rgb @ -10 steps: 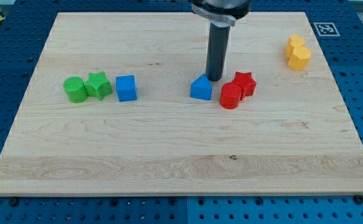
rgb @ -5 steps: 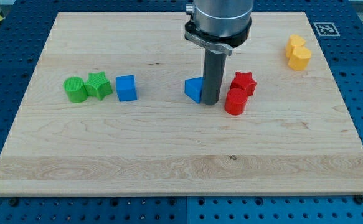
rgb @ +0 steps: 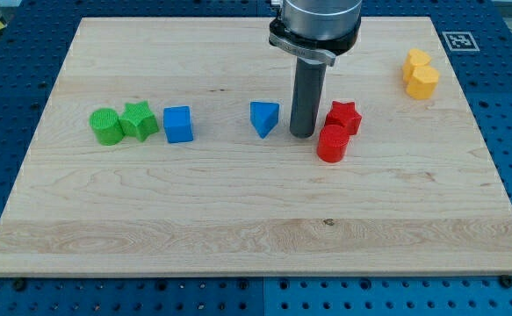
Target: Push the blue triangle left and up a bit
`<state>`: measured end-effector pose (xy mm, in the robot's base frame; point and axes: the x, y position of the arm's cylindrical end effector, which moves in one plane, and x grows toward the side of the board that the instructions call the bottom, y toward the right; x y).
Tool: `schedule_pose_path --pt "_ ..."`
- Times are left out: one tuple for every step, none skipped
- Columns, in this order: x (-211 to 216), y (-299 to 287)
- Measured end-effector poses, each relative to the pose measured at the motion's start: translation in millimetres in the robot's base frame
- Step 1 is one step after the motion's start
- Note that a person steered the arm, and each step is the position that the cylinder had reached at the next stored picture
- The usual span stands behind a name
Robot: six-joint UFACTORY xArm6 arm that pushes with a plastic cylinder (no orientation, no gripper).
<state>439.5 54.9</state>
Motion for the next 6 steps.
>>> schedule_pose_path --pt "0 -9" --pt "0 -22" --pt "0 -39" --pt "1 -62" --pt "3 -44" --pt "-14 -3"
